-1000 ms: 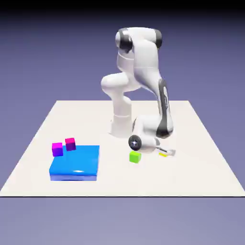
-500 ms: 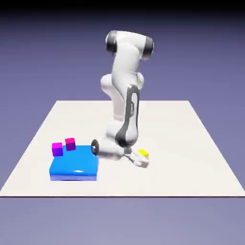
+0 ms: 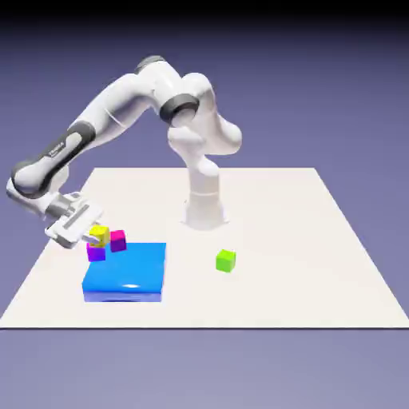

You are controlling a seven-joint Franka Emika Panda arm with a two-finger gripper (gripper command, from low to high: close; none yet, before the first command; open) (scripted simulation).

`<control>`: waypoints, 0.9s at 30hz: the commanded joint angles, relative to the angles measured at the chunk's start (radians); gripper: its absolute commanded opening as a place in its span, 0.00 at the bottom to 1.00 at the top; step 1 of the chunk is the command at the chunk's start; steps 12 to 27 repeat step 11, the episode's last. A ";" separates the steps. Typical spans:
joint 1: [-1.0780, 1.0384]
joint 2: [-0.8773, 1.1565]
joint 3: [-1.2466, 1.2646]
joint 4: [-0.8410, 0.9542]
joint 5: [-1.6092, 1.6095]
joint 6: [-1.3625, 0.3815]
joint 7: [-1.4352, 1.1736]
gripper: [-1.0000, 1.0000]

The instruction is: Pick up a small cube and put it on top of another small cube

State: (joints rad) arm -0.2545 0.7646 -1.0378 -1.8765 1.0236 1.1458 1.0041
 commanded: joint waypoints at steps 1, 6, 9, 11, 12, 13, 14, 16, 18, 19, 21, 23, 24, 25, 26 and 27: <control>0.000 0.000 0.000 0.000 -0.002 0.000 -0.001 0.00; 0.080 0.016 0.034 -0.117 0.058 0.100 -0.035 1.00; 0.031 0.006 0.013 -0.045 0.021 0.038 -0.014 1.00; 0.000 0.000 0.000 0.000 -0.002 0.000 -0.001 1.00; 0.000 0.000 0.000 0.000 -0.002 0.000 -0.001 1.00; 0.000 0.000 0.000 0.000 -0.002 0.000 -0.001 1.00; 0.000 0.000 0.000 0.000 -0.002 0.000 -0.001 1.00; 0.000 0.000 0.000 0.000 -0.002 0.000 -0.001 1.00; 0.000 0.000 0.000 0.000 -0.002 0.000 -0.001 1.00; 0.000 0.000 0.000 0.000 -0.002 0.000 -0.001 1.00; 0.000 0.000 0.000 0.000 -0.002 0.000 -0.001 1.00; 0.000 0.000 0.000 0.000 -0.002 0.000 -0.001 1.00; 0.000 0.000 0.000 0.000 -0.002 0.000 -0.001 1.00; 0.000 0.000 0.000 0.000 -0.002 0.000 -0.001 1.00; 0.000 0.000 0.000 0.000 -0.002 0.000 -0.001 1.00; 0.000 0.000 0.000 0.000 -0.002 0.000 -0.001 1.00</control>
